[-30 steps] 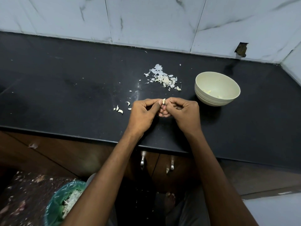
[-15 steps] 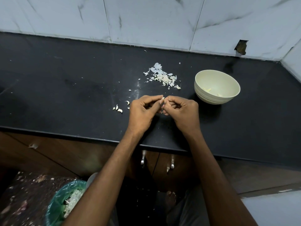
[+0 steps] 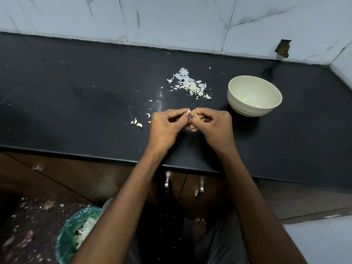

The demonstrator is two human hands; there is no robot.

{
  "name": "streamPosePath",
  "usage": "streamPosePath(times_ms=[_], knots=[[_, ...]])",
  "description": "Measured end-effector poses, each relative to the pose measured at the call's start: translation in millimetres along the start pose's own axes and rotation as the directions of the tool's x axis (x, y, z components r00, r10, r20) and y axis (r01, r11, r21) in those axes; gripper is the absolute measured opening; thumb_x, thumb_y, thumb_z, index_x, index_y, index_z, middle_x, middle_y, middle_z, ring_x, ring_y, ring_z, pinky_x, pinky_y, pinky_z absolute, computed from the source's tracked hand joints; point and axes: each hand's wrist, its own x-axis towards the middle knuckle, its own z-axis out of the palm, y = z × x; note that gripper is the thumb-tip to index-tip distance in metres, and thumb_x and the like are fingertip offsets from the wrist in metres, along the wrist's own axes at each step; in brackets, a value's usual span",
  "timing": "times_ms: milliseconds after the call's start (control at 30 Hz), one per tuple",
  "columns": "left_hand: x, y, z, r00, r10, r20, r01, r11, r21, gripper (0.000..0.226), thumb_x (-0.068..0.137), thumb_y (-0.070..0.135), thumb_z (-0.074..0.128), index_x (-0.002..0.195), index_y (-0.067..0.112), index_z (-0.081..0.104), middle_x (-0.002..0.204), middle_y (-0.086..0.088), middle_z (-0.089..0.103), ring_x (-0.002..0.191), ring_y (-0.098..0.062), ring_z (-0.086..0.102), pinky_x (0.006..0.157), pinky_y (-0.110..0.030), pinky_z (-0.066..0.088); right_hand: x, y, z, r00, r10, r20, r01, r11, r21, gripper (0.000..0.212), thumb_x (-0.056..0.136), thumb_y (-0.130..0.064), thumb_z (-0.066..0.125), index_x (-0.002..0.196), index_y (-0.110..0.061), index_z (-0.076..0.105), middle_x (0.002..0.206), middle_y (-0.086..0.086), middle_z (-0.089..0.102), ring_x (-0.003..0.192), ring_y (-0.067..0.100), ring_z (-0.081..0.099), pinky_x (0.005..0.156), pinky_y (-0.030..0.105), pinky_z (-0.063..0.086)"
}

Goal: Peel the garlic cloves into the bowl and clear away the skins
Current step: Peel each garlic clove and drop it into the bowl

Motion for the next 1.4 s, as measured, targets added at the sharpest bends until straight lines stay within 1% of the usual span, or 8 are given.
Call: streamPosePath(times_ms=[100,367,467,600,700,900,1033,1400], knots=[[-0.6,2.0,1.2,0.999,-0.033,0.015,0.034,0.997,-0.068,0.020,0.091,-0.003,0.074,0.110,-0.007,0.075,0.094,-0.016,0.079,0.073,-0.014,0.073,0.071,-0.023,0.059,0.0,1.0,-0.8,1.000,0.026,-0.007,-0.025,0.999,0.033,0.012,0.095,-0.009,0.073,0.086,-0.003,0.078,0.072,0.013,0.074,0.068,0.022,0.073,0.069,0.042,0.064],[0.1,3.1,-0.4,0.996,-0.088,0.025,0.091,0.982,-0.162,0.019,0.094,-0.003,0.071,0.111,-0.008,0.074,0.089,-0.017,0.078,0.075,-0.022,0.073,0.075,-0.029,0.062,1.2,0.5,0.3,0.982,0.118,-0.145,-0.109,0.992,0.066,0.014,0.090,0.002,0.068,0.087,-0.007,0.079,0.073,0.009,0.076,0.065,0.018,0.073,0.065,0.036,0.063],[0.5,2.5,-2.3,0.992,-0.121,0.031,0.125,0.967,-0.223,0.020,0.095,0.000,0.071,0.112,-0.009,0.073,0.091,-0.022,0.075,0.077,-0.024,0.070,0.075,-0.029,0.060,2.0,0.5,-0.1,0.971,0.133,-0.199,-0.121,0.990,0.072,0.012,0.096,-0.006,0.068,0.090,-0.008,0.079,0.071,0.009,0.075,0.061,0.017,0.070,0.062,0.036,0.062],[3.1,1.8,-4.9,0.988,-0.147,0.050,0.156,0.944,-0.292,0.022,0.095,0.002,0.070,0.113,-0.010,0.072,0.093,-0.022,0.075,0.080,-0.023,0.069,0.077,-0.029,0.059,4.9,1.1,-0.4,0.957,0.195,-0.215,-0.174,0.978,0.112,0.027,0.102,-0.019,0.063,0.082,-0.008,0.076,0.067,0.013,0.072,0.058,0.023,0.067,0.060,0.038,0.059],[3.4,2.0,-6.7,0.987,-0.150,0.063,0.162,0.933,-0.321,0.023,0.095,-0.001,0.068,0.115,-0.013,0.070,0.094,-0.022,0.075,0.079,-0.021,0.070,0.078,-0.027,0.060,3.7,1.2,-1.3,0.960,0.180,-0.214,-0.166,0.983,0.082,0.031,0.096,-0.032,0.076,0.079,-0.006,0.072,0.066,0.014,0.069,0.056,0.021,0.065,0.057,0.036,0.060],[2.8,2.1,-6.2,0.989,-0.137,0.060,0.148,0.951,-0.271,0.023,0.095,-0.006,0.066,0.116,-0.013,0.069,0.093,-0.024,0.075,0.078,-0.020,0.072,0.078,-0.027,0.062,4.9,4.2,-2.9,0.994,0.099,-0.054,-0.093,0.990,0.104,0.009,0.093,-0.007,0.076,0.102,-0.009,0.075,0.087,0.002,0.078,0.084,0.016,0.075,0.070,0.031,0.061],[2.7,0.5,-3.2,0.993,-0.110,0.046,0.117,0.974,-0.195,0.023,0.094,-0.002,0.069,0.115,-0.011,0.071,0.099,-0.030,0.074,0.078,-0.023,0.073,0.080,-0.029,0.063,2.9,1.7,-1.6,0.998,0.055,-0.022,-0.053,0.995,0.088,0.012,0.095,-0.013,0.076,0.104,-0.006,0.079,0.088,0.005,0.080,0.081,0.017,0.076,0.069,0.029,0.058],[-1.2,2.5,0.8,0.996,-0.076,0.040,0.079,0.994,-0.081,0.017,0.094,-0.004,0.069,0.108,0.002,0.077,0.088,-0.014,0.079,0.079,-0.026,0.078,0.085,-0.034,0.064,4.1,2.2,-3.1,0.999,0.033,0.019,-0.035,0.996,0.080,0.007,0.095,-0.005,0.073,0.096,-0.007,0.080,0.084,0.006,0.080,0.074,0.015,0.074,0.073,0.027,0.058]])
